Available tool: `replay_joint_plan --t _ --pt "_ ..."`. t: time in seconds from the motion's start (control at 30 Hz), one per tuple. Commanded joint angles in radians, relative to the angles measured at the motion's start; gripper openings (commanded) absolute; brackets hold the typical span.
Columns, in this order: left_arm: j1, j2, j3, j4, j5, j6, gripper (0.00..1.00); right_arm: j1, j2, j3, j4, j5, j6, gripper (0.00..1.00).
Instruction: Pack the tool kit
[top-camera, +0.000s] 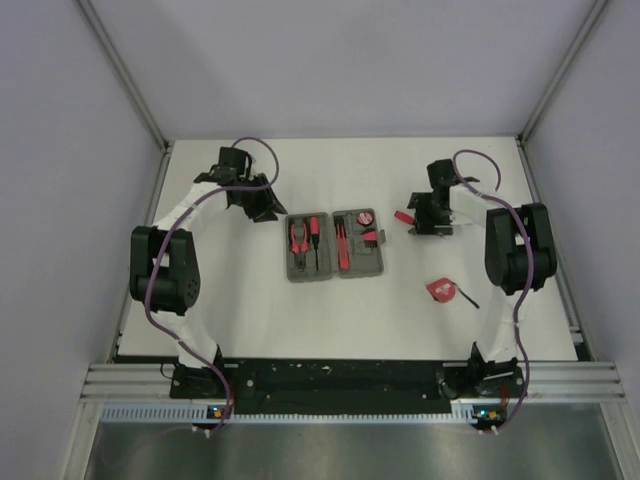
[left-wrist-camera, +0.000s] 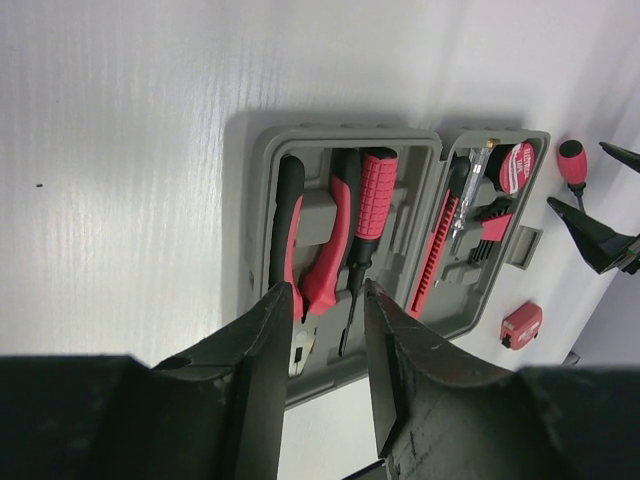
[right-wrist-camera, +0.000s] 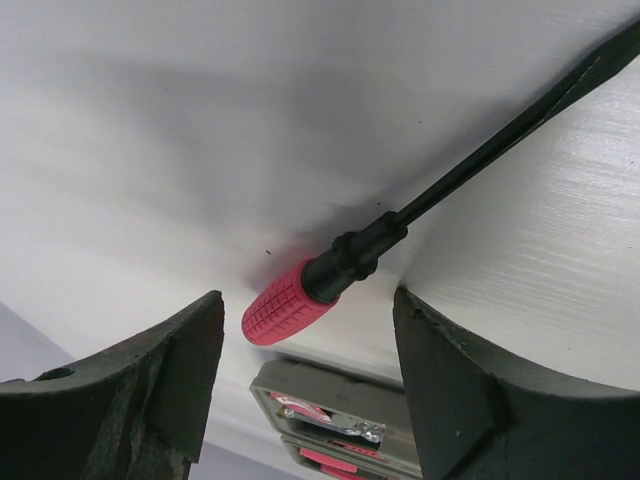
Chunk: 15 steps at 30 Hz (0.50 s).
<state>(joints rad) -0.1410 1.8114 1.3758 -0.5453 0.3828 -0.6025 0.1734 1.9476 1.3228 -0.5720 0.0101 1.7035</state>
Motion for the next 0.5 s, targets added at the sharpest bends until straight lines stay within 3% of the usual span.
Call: replay_joint_plan --t 0.0,0.3,0.47 --pt "0.007 -0.060 0.000 0.005 -0.005 0.012 0.39 -0.020 0.042 0.049 0.011 -0.004 0.071 0.65" --pt "0.018 -0.069 0.014 -0.002 -0.009 0.012 0.38 -0.025 0.065 0.047 0.011 -0.039 0.096 0.27" --pt "0.020 -0.078 0.014 -0.005 -0.002 0.013 0.37 -0.025 0.047 0.071 0.012 -0.015 -0.032 0.00"
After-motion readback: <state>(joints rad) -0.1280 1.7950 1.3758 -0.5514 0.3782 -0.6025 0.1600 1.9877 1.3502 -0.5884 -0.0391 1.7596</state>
